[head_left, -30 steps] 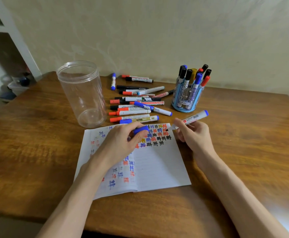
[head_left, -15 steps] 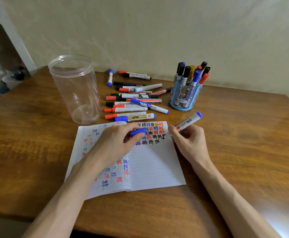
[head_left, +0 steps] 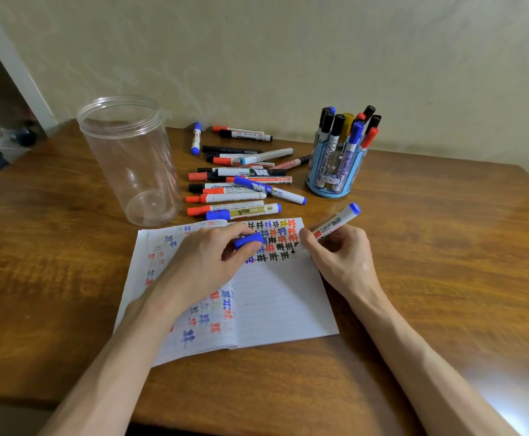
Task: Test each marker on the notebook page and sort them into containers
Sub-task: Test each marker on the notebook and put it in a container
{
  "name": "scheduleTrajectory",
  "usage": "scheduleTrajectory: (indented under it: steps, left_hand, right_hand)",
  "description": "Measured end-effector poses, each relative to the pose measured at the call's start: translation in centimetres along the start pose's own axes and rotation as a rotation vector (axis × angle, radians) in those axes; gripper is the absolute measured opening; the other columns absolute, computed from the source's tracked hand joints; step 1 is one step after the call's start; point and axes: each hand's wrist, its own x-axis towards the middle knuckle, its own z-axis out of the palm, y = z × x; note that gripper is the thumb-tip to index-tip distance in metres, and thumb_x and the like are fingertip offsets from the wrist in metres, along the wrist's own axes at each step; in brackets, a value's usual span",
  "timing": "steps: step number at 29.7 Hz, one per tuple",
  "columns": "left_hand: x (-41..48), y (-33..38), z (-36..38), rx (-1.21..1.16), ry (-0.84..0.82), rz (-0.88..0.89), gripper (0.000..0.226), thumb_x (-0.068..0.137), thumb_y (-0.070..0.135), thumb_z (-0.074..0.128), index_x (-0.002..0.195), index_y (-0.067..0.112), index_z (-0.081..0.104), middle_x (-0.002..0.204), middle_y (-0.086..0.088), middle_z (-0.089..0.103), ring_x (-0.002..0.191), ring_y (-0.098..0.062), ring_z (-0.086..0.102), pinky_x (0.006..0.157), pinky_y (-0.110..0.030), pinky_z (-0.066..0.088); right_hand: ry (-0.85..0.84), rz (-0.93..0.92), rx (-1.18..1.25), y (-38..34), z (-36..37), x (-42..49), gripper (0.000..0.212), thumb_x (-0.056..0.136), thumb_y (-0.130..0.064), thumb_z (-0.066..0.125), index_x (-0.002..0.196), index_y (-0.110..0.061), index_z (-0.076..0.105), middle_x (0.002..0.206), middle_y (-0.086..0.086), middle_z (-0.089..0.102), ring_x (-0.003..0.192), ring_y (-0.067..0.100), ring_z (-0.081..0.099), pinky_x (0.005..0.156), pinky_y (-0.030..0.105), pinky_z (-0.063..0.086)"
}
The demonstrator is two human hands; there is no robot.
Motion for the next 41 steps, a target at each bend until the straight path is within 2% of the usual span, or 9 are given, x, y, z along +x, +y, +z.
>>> scheduleTrajectory:
  steps: [2,6,9,13,20,26,31,35,41]
  left_hand:
    - [-0.02,-0.01,0.00,-0.001,-0.005,-0.001,0.030,0.097,0.053,0.056,0.114,0.032,0.068,0.086,0.016,0.071,0.078,-0.005,0.067,0.070,-0.034,0.057]
    - [-0.12,0.12,-0.08,-0.010,-0.002,-0.013,0.027,0.098,0.052,0.057,0.113,0.032,0.069,0.086,0.016,0.071,0.080,-0.004,0.067,0.072,-0.035,0.057]
    - [-0.10,0.17,-0.13,-0.011,-0.004,-0.016,0.028,0.098,0.053,0.056,0.113,0.033,0.068,0.087,0.017,0.071,0.081,-0.003,0.067,0.072,-0.034,0.057]
    - [-0.10,0.24,-0.10,-0.017,-0.006,-0.016,0.028,0.097,0.053,0.056,0.113,0.033,0.068,0.086,0.017,0.071,0.080,-0.004,0.067,0.072,-0.035,0.057]
    - [-0.14,0.38,-0.16,-0.014,-0.005,-0.019,0.032,0.096,0.055,0.055,0.113,0.032,0.068,0.086,0.017,0.071,0.080,-0.003,0.066,0.071,-0.035,0.057]
    - [-0.21,0.36,-0.25,-0.017,-0.011,-0.022,0.027,0.098,0.051,0.057,0.115,0.032,0.068,0.087,0.017,0.070,0.081,-0.003,0.067,0.072,-0.034,0.058]
    - [-0.21,0.39,-0.27,-0.011,-0.013,-0.023,0.028,0.098,0.051,0.057,0.115,0.032,0.068,0.088,0.019,0.070,0.083,-0.002,0.067,0.073,-0.031,0.057]
    - [-0.20,0.38,-0.26,-0.017,-0.014,-0.020,0.028,0.098,0.051,0.057,0.114,0.031,0.069,0.087,0.018,0.070,0.081,-0.003,0.067,0.071,-0.032,0.057]
    - [-0.18,0.39,-0.21,-0.018,-0.010,-0.025,0.029,0.097,0.051,0.058,0.114,0.030,0.069,0.088,0.018,0.071,0.081,-0.004,0.067,0.071,-0.031,0.057]
  right_hand:
    - [-0.005,-0.024,-0.027,0.10,0.12,0.03,0.020,0.092,-0.028,0.075,0.080,-0.013,0.075,0.077,-0.010,0.078,0.073,0.016,0.075,0.067,0.044,0.063]
    - [0.023,-0.049,-0.045,0.27,0.04,0.12,0.016,0.092,-0.024,0.076,0.083,-0.011,0.075,0.076,-0.012,0.076,0.068,0.002,0.072,0.059,0.021,0.057]
    - [0.026,-0.029,-0.033,0.40,-0.08,0.16,0.015,0.093,-0.024,0.076,0.086,-0.010,0.075,0.082,-0.013,0.075,0.073,-0.002,0.072,0.060,0.014,0.054]
    - [0.043,0.000,0.015,0.42,-0.17,0.28,0.015,0.093,-0.023,0.075,0.083,-0.011,0.076,0.083,-0.008,0.079,0.071,0.001,0.073,0.060,0.014,0.053]
    - [-0.025,-0.022,-0.003,0.08,-0.04,-0.04,0.016,0.093,-0.022,0.076,0.079,-0.015,0.073,0.071,-0.016,0.075,0.065,0.000,0.071,0.056,0.016,0.052]
    - [0.025,-0.025,-0.058,0.14,-0.05,-0.01,0.018,0.093,-0.026,0.075,0.079,-0.017,0.069,0.077,-0.014,0.074,0.075,0.000,0.073,0.060,0.019,0.057]
    - [0.083,0.025,0.035,0.47,-0.32,0.30,0.013,0.094,-0.020,0.074,0.083,-0.013,0.073,0.081,-0.009,0.077,0.077,0.004,0.074,0.067,0.020,0.060]
    - [0.039,0.016,0.029,0.34,-0.16,0.29,0.013,0.094,-0.023,0.074,0.083,-0.016,0.073,0.084,-0.013,0.077,0.077,-0.001,0.074,0.065,0.014,0.056]
    - [-0.008,-0.004,0.009,0.31,-0.02,0.22,0.015,0.094,-0.025,0.075,0.084,-0.013,0.075,0.083,-0.009,0.079,0.072,0.001,0.074,0.060,0.016,0.055]
